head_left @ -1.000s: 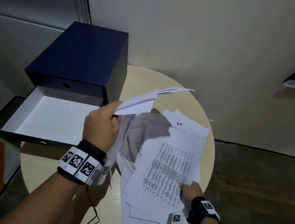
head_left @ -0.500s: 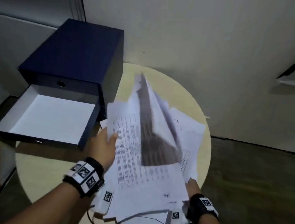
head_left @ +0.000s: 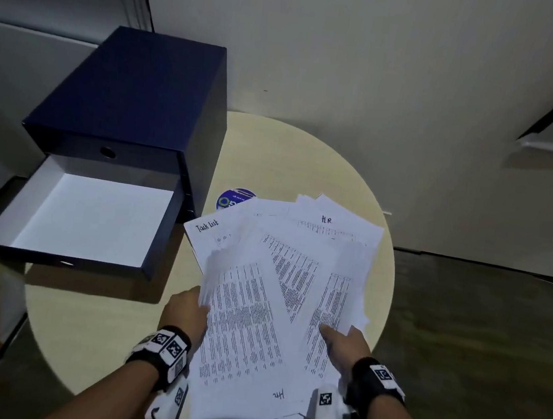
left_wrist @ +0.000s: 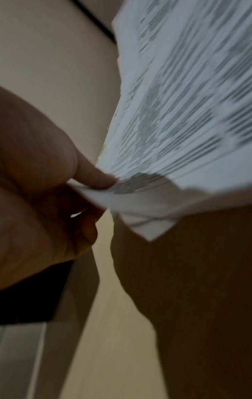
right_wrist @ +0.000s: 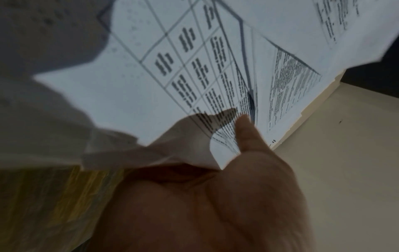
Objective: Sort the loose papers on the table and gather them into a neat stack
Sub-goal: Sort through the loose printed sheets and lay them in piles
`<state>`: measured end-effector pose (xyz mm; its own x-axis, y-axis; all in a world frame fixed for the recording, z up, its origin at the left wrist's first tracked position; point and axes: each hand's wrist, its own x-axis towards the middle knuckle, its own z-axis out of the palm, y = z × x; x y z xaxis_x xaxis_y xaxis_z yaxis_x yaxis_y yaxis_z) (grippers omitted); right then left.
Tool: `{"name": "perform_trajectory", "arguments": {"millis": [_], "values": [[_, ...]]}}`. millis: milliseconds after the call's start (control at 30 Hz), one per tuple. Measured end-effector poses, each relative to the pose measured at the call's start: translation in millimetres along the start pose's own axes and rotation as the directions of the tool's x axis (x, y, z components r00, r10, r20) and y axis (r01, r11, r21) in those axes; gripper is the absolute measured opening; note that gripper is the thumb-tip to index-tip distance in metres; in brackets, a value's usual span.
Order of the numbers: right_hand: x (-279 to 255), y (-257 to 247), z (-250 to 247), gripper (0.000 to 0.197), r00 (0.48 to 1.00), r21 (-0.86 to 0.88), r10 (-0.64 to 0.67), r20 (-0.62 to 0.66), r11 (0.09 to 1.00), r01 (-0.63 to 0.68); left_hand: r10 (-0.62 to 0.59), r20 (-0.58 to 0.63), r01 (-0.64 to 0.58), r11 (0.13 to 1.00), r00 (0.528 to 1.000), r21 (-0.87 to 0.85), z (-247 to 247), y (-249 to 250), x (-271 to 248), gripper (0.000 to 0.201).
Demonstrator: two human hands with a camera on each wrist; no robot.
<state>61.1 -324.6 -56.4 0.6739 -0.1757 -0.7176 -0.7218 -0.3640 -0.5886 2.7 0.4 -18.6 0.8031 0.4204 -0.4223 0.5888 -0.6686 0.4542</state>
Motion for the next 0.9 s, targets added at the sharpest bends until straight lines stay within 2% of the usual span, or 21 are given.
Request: {"name": "perform_trajectory", "arguments": {"millis": [100,167,267,333,400,467,533,567,633,700,800,900], "values": [[6.5,0.4,1.5,0.091,0.999,-0.085,0.004,-0.035,0.996,-0.007,0.018,-0.078,-0.015,0.999,0.997,0.042,-5.9,1.9,4.0,0.030],[11.6,1.0,1.3,0.091,0.999,-0.125,-0.010,-0.030,0.992,0.006,0.019,-0.111,-0.017,1.000,0.994,0.026,-13.5,-2.8,9.2,0.043],[27.0,12.7,0.2,0.091,1.000,-0.180,-0.027,-0.004,0.983,0.026,0.050,-0.160,-0.033,0.993,0.986,0.111,-23.8,-9.6,14.2,0.055],[35.5,19.8,-0.2,0.092,0.999,-0.190,-0.038,-0.007,0.981,0.036,0.064,-0.176,-0.041,0.991,0.982,0.130,-28.3,-9.0,11.9,0.044],[24.1,11.3,0.5,0.089,0.999,-0.209,-0.040,-0.005,0.977,0.038,0.109,-0.213,-0.104,0.994,0.971,0.035,-28.8,-5.5,12.0,0.017],[12.1,0.2,1.0,0.082,0.999,-0.221,-0.031,-0.018,0.975,0.026,0.106,-0.159,-0.116,0.992,0.982,-0.055,-28.1,3.8,17.4,0.012],[11.5,0.0,1.8,0.080,0.999,-0.211,-0.030,-0.011,0.977,0.027,0.116,-0.011,-0.116,0.990,0.993,-0.079,-23.6,11.1,30.0,0.006],[13.9,1.5,2.2,0.083,0.999,-0.197,-0.037,-0.011,0.980,0.034,0.109,0.075,-0.103,0.992,0.991,-0.077,-19.3,12.8,34.9,0.010],[14.7,3.2,3.4,0.089,0.999,-0.186,-0.032,-0.017,0.982,0.028,0.109,0.156,-0.115,0.993,0.982,0.030,-7.5,14.6,45.7,0.036],[10.4,1.1,3.0,0.081,0.999,-0.193,-0.030,-0.017,0.981,0.026,0.102,0.116,-0.118,0.983,0.988,0.141,0.8,20.3,47.3,0.041],[5.3,-2.4,0.7,0.064,0.999,-0.192,-0.049,-0.019,0.980,0.044,0.116,0.103,-0.130,0.981,0.988,0.145,10.2,31.9,39.8,0.039],[3.3,-4.2,-0.5,0.065,0.999,-0.185,-0.043,-0.023,0.982,0.038,0.045,0.105,-0.060,0.989,0.993,0.137,20.2,37.1,31.5,0.061]]}}
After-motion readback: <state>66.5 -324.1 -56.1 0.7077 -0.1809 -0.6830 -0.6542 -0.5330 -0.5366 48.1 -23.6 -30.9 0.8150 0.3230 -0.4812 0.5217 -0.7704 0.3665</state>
